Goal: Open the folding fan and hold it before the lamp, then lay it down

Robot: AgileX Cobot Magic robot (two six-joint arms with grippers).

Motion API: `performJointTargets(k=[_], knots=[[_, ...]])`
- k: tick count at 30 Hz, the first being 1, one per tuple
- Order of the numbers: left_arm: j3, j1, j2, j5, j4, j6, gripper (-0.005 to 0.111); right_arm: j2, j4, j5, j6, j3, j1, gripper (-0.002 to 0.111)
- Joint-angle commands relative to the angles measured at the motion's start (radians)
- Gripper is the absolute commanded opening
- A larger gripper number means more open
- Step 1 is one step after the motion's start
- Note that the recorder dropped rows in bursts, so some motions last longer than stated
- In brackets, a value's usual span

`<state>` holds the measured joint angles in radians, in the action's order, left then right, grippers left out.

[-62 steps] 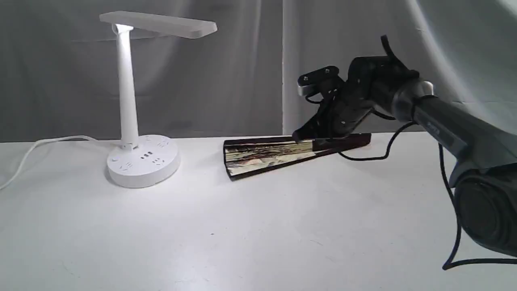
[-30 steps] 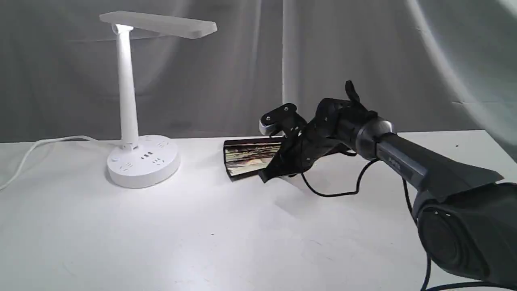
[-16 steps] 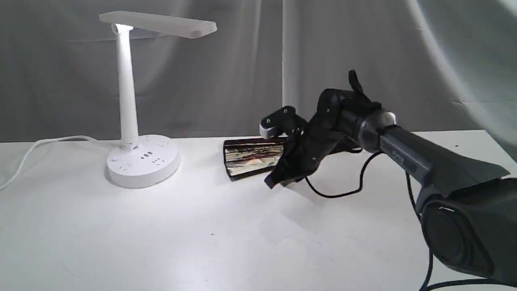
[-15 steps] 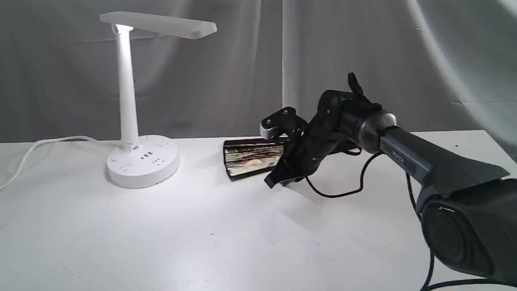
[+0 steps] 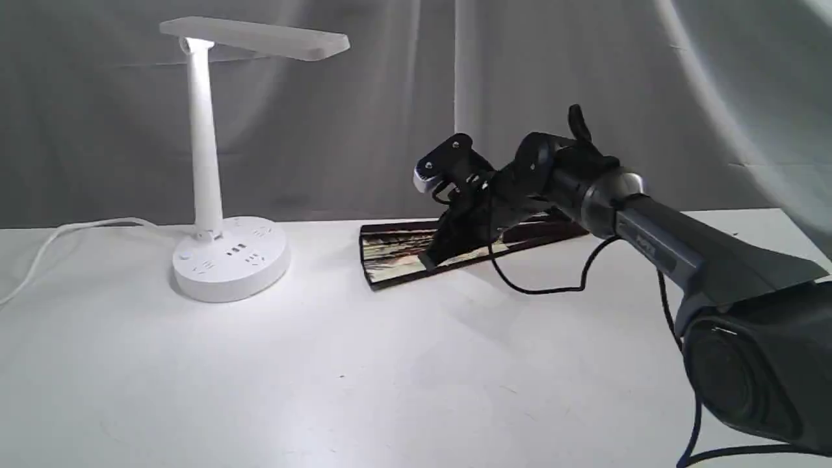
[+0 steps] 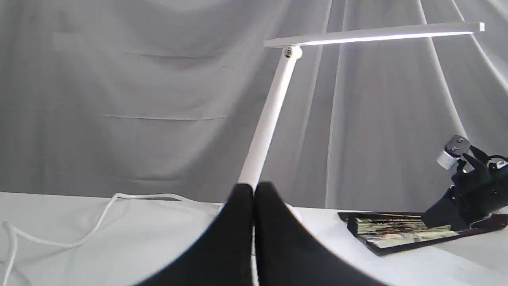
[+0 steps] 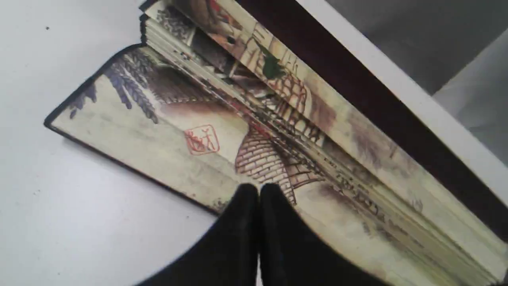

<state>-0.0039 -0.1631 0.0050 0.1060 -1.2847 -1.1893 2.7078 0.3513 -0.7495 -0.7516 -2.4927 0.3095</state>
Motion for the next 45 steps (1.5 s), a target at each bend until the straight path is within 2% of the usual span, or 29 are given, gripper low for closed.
performJointTargets(k=[1,6,10,23,32,45], knots=[[0.004,-0.004,-0.005,0.0,-0.007,0.003,0.0,0.021,0.017,0.093,-0.037,0.002,-0.02,0.0],[0.004,-0.004,-0.005,0.0,-0.007,0.003,0.0,0.105,0.094,0.184,-0.087,0.002,-0.041,0.0],[0.004,-0.004,-0.005,0.0,-0.007,0.003,0.0,0.149,0.104,0.181,-0.087,0.002,-0.043,0.0],[0.004,-0.004,-0.005,0.0,-0.007,0.003,0.0,0.15,-0.05,-0.156,-0.085,0.002,-0.043,0.0],[0.004,-0.004,-0.005,0.0,-0.007,0.003,0.0,0.088,-0.056,-0.454,-0.072,0.002,-0.043,0.0],[0.004,-0.004,-0.005,0.0,-0.007,0.003,0.0,0.053,-0.141,-0.472,0.093,0.076,-0.032,0.0]])
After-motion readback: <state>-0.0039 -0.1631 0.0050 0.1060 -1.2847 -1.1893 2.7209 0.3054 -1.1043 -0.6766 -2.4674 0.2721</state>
